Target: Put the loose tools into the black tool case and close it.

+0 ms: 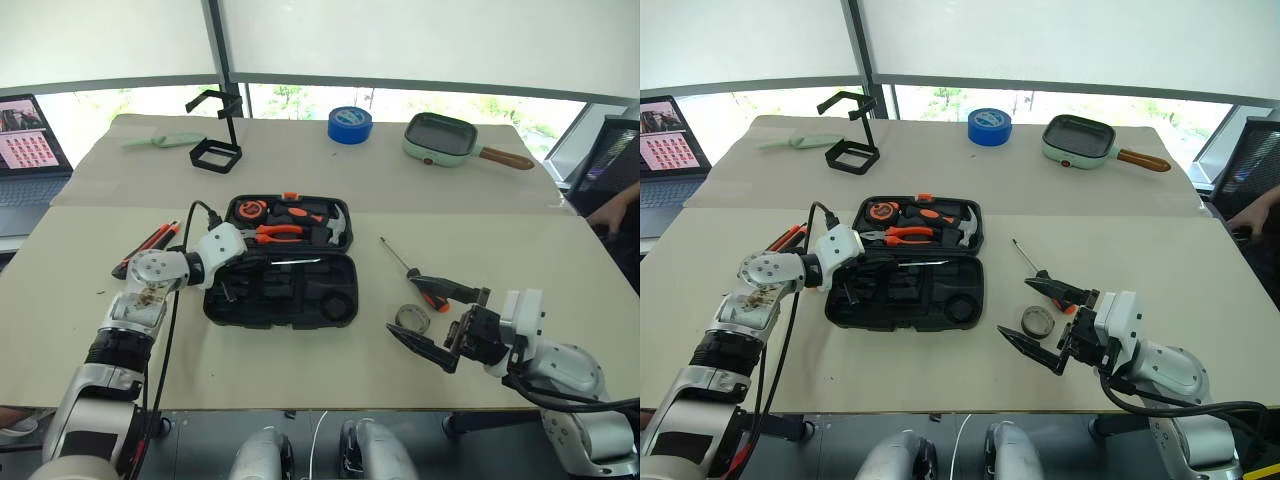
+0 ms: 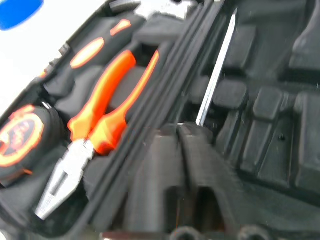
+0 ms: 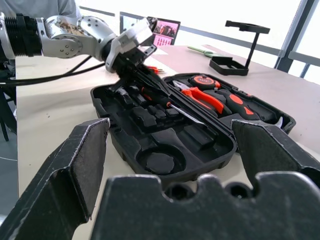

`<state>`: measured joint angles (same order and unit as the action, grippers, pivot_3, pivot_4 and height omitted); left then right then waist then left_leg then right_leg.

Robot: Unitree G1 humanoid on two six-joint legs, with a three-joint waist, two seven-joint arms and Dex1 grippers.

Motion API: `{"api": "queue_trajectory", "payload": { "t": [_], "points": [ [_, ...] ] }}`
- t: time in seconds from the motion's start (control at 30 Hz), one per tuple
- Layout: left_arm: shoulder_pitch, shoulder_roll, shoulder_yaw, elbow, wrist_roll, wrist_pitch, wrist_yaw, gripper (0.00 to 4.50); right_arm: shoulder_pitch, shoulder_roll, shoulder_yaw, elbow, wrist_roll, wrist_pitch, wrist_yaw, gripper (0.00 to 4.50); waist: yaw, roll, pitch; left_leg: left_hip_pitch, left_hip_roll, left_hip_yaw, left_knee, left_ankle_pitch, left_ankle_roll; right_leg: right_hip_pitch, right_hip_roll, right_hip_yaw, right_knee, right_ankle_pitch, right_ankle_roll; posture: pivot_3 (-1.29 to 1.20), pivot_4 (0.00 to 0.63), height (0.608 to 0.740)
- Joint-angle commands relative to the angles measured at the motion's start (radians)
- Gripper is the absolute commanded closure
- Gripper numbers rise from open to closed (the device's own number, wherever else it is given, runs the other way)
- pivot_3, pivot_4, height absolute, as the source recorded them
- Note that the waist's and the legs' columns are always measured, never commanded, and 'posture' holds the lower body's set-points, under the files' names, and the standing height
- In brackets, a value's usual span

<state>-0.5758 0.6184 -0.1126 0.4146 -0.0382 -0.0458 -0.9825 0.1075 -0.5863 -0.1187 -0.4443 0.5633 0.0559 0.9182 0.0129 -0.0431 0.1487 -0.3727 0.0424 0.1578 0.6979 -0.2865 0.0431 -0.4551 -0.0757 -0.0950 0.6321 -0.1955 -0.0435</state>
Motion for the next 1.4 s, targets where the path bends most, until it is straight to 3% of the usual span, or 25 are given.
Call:
{"api": "queue_trajectory", "payload": {
  "t": [0.03, 0.3, 0.4, 0.47, 0.5, 0.63, 0.73, 0.77, 0.87, 1.0, 1.2, 1.4],
  "points": [
    [0.006, -0.024, -0.049, 0.010, 0.049, 0.019, 0.018, 4.42, -0.005, -0.001, -0.016, -0.016, 0.011, -0.005, 0.003, 0.00, 0.000, 0.000, 0.000, 0.000, 0.000, 0.000, 0.000, 0.000, 0.000, 0.000, 0.000, 0.000, 0.000, 0.000, 0.000, 0.00, 0.150, 0.740],
    [-0.017, -0.082, -0.063, 0.067, 0.050, 0.027, 0.016, 4.42, 0.018, 0.003, -0.027, -0.009, -0.001, -0.011, -0.012, 0.00, 0.015, 0.003, -0.002, 0.004, -0.001, 0.000, 0.000, -0.003, 0.006, 0.005, -0.001, 0.000, -0.001, 0.000, 0.001, 0.00, 0.150, 0.740],
    [-0.012, -0.093, 0.017, 0.047, -0.058, -0.022, -0.029, 4.42, 0.033, 0.009, -0.082, -0.002, 0.010, -0.001, -0.060, 0.00, 0.016, 0.003, -0.003, 0.004, -0.001, 0.000, 0.000, -0.004, 0.006, 0.005, -0.001, 0.000, -0.001, 0.000, 0.001, 0.00, 0.150, 0.740],
    [0.010, -0.094, 0.111, -0.036, -0.214, -0.059, -0.120, 3.91, 0.078, 0.007, -0.150, 0.015, 0.016, -0.007, -0.080, 0.00, 0.015, 0.003, -0.003, 0.003, 0.000, -0.001, 0.000, -0.003, 0.005, 0.004, -0.002, 0.000, -0.001, 0.001, 0.001, 0.00, 0.150, 0.740],
    [0.017, -0.093, 0.132, -0.057, -0.251, -0.069, -0.147, 3.75, 0.091, 0.007, -0.165, 0.017, 0.016, -0.008, -0.082, 0.00, 0.014, 0.003, -0.002, 0.002, 0.000, -0.001, 0.000, -0.002, 0.003, 0.004, -0.002, 0.000, -0.001, 0.001, 0.001, 0.00, 0.150, 0.740],
    [0.090, -0.016, 0.186, -0.202, -0.364, 0.012, -0.247, 2.39, 0.213, 0.007, -0.274, 0.073, -0.008, -0.040, -0.075, 0.00, 0.009, 0.003, -0.002, 0.000, 0.000, -0.001, 0.000, 0.000, 0.000, 0.001, -0.001, 0.000, -0.001, 0.001, 0.001, 0.00, 0.150, 0.740],
    [0.253, 0.018, 0.263, -0.367, -0.488, 0.136, -0.230, 1.39, 0.313, 0.037, -0.358, 0.184, -0.017, -0.046, -0.099, 0.00, -0.001, 0.007, -0.004, 0.002, 0.000, 0.000, -0.001, 0.000, 0.000, 0.002, -0.001, 0.001, -0.002, 0.000, 0.001, 0.00, 0.150, 0.740],
    [0.310, 0.025, 0.277, -0.412, -0.510, 0.155, -0.228, 0.84, 0.324, 0.046, -0.369, 0.210, -0.021, -0.057, -0.105, 0.00, -0.002, 0.007, -0.005, 0.003, 0.001, 0.000, -0.002, -0.001, 0.000, 0.003, -0.003, 0.003, -0.003, 0.000, 0.002, 0.00, 0.150, 0.740],
    [0.504, 0.077, 0.298, -0.504, -0.528, 0.145, -0.314, 0.02, 0.331, 0.043, -0.372, 0.219, -0.050, -0.035, -0.139, 0.00, -0.015, 0.009, -0.005, 0.005, 0.002, 0.000, -0.002, -0.004, 0.003, 0.005, -0.005, 0.005, -0.003, -0.001, 0.003, 0.00, 0.150, 0.740],
    [0.607, 0.082, 0.344, -0.536, -0.594, 0.110, -0.393, 0.02, 0.285, -0.017, -0.343, 0.146, -0.030, 0.149, -0.212, 0.00, -0.018, 0.011, -0.004, 0.005, 0.004, -0.001, -0.002, -0.004, 0.002, 0.002, -0.004, 0.005, -0.001, -0.001, 0.003, 0.00, 0.150, 0.740],
    [0.562, 0.022, 0.354, -0.564, -0.605, 0.099, -0.311, 0.02, -0.013, -0.160, -0.237, 0.081, 0.011, 0.497, -0.324, 0.00, -0.010, 0.016, -0.007, 0.004, 0.003, -0.001, -0.003, -0.003, 0.000, 0.001, -0.001, 0.007, 0.000, -0.001, 0.001, 0.00, 0.150, 0.740],
    [0.555, 0.006, 0.328, -0.594, -0.616, 0.139, -0.283, 0.02, -0.307, -0.264, -0.025, 0.142, -0.029, 0.802, -0.348, 0.00, -0.002, 0.016, -0.007, 0.000, 0.002, -0.002, -0.004, -0.003, 0.001, -0.001, 0.002, 0.005, -0.002, -0.002, -0.002, 0.00, 0.150, 0.740]
  ]
}}
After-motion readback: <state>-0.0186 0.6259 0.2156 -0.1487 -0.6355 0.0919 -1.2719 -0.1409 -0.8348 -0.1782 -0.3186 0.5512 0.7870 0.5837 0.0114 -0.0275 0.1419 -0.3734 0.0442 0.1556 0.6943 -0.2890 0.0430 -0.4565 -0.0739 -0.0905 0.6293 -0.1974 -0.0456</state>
